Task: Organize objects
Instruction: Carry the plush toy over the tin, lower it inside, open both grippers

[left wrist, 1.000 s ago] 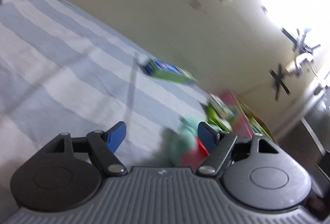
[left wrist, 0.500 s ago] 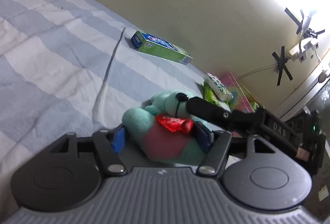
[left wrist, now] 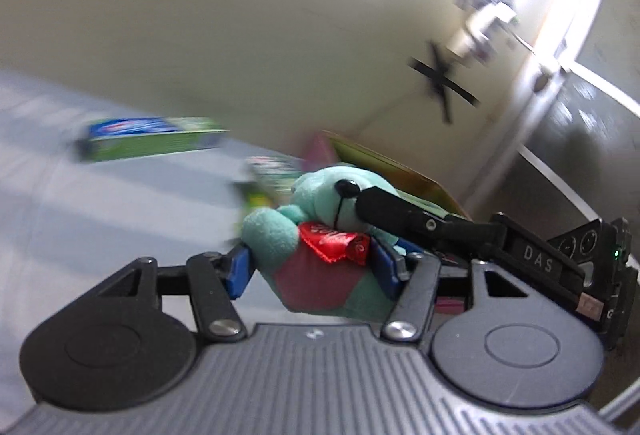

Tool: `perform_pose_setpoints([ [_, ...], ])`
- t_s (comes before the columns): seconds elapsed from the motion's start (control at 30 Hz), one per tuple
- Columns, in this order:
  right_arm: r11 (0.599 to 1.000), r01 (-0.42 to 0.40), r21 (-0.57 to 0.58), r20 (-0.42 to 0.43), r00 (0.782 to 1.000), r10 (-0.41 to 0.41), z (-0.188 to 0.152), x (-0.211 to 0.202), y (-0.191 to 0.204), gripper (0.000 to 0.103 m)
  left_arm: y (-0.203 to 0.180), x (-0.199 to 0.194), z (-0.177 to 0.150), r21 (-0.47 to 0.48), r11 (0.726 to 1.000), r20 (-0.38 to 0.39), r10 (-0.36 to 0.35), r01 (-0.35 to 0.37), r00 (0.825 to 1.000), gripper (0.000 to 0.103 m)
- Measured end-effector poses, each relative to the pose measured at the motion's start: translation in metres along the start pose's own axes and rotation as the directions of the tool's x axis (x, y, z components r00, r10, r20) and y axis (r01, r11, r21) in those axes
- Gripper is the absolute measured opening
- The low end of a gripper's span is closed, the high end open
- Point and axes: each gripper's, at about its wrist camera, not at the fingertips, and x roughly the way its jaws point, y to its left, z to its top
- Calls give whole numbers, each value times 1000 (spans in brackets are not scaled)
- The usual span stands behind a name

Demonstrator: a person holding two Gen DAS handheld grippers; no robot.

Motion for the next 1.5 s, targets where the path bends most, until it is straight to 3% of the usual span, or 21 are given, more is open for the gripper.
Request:
perform_pose_setpoints([
  [0.13, 996, 75, 53, 106, 991, -80, 25, -44, -39, 65, -40, 53, 9, 50, 995, -64, -80, 83, 995, 64],
  [0.33, 978, 167, 125, 227, 955, -192, 41, -84, -89, 66, -91, 120, 11, 80, 984, -168, -147, 162, 975, 65],
  [0.43, 969, 190, 161, 275, 934, -228, 43, -94, -107, 66, -106, 143, 10, 84, 980, -211, -159, 180, 965, 65],
  [0.6, 952, 255, 170, 322, 899, -298, 48, -98, -113, 69, -119, 160, 13, 127, 977, -215, -138, 168, 967, 68],
  [0.63, 943, 290, 162, 334, 883, -330, 48, -100, -113, 77, -120, 163, 12, 135, 979, -217, -125, 156, 968, 68],
  [0.7, 911, 386, 144, 379, 829, -410, 48, -102, -106, 96, -123, 168, 11, 152, 982, -208, -79, 112, 975, 68],
  [0.77, 879, 457, 135, 442, 766, -466, 45, -110, -100, 98, -125, 169, 10, 172, 982, -199, -42, 77, 979, 69],
  [0.87, 864, 481, 145, 484, 728, -486, 44, -117, -98, 97, -129, 165, 7, 225, 974, -172, 13, 27, 985, 69],
  [1.2, 840, 540, 54, 498, 715, -491, 36, -113, -91, 97, -136, 138, 6, 324, 942, -89, 119, -85, 989, 69],
  [1.5, 813, 583, -8, 511, 701, -497, 31, -103, -81, 97, -116, 122, 10, 349, 914, -40, 233, -205, 972, 69],
])
